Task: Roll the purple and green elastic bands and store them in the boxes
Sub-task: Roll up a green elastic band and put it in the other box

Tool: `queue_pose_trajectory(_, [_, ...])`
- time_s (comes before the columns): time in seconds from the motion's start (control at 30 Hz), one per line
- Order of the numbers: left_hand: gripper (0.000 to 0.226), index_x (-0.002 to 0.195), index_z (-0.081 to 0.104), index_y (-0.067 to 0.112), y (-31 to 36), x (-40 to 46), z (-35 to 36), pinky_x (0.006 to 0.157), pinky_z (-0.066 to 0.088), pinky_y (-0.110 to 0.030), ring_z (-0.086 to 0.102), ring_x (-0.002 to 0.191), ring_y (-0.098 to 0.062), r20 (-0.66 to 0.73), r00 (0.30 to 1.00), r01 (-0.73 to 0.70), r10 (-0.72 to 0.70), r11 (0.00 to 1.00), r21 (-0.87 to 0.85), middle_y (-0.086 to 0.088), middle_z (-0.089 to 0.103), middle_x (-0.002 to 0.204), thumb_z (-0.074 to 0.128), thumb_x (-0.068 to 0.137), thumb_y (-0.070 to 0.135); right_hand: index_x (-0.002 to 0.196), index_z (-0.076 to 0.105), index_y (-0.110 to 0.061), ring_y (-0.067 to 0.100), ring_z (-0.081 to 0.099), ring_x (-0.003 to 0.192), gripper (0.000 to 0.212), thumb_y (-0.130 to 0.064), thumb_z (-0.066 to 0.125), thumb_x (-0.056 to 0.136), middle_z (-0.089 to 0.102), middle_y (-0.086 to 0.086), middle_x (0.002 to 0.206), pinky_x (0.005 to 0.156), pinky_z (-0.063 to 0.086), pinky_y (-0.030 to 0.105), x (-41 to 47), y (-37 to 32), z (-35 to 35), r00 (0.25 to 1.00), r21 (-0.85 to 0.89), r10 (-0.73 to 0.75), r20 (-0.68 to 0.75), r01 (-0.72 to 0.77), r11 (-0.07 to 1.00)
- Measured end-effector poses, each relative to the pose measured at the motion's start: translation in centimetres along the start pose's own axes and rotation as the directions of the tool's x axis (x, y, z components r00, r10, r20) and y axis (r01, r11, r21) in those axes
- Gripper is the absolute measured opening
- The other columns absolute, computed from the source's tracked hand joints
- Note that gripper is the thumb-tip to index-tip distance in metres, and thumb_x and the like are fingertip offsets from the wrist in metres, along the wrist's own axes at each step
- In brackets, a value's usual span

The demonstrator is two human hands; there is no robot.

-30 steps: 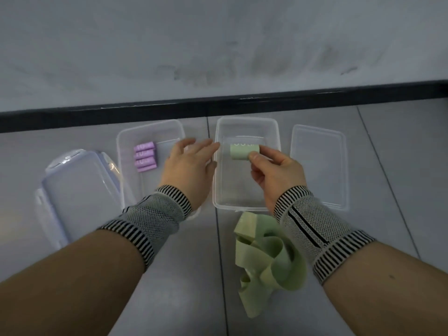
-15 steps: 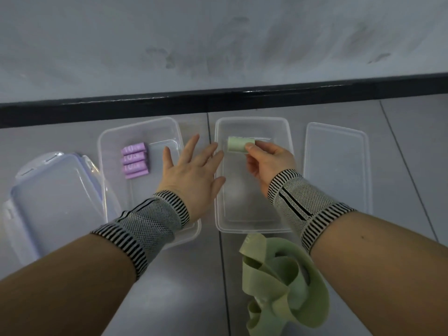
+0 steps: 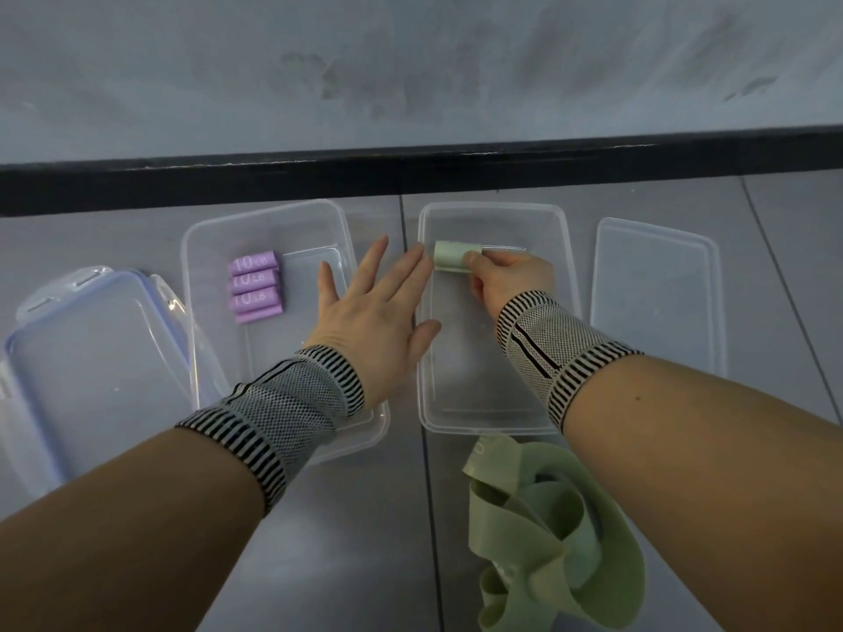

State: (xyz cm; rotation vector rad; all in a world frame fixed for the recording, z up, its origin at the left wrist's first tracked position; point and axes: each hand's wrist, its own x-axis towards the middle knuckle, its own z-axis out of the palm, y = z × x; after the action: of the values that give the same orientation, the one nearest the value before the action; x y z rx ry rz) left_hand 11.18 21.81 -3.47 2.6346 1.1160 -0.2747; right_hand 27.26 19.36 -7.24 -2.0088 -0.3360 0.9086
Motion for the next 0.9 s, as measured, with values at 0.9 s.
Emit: queue_pose_trajectory(0.9, [0.068,0.148,-0.009,0.028,-0.1,0.0,0.1,0.111,-0.003,-0.060,-0.021,0.142,-0.016,-0.013,1.000,-0.011,0.011,1.000,-0.021,0.016,-0.010,0.156,0.021,0.092,0.053,0.127,0.054,-0.017,0.021,0.058,0.105,0.034,-0.030,0.049,0.096,0.062,0.005,0.116,0.088,0.044,0.030,1.0,-0.3,1.0,0.930,-0.541,-0.365,0.041,0.328,0.775])
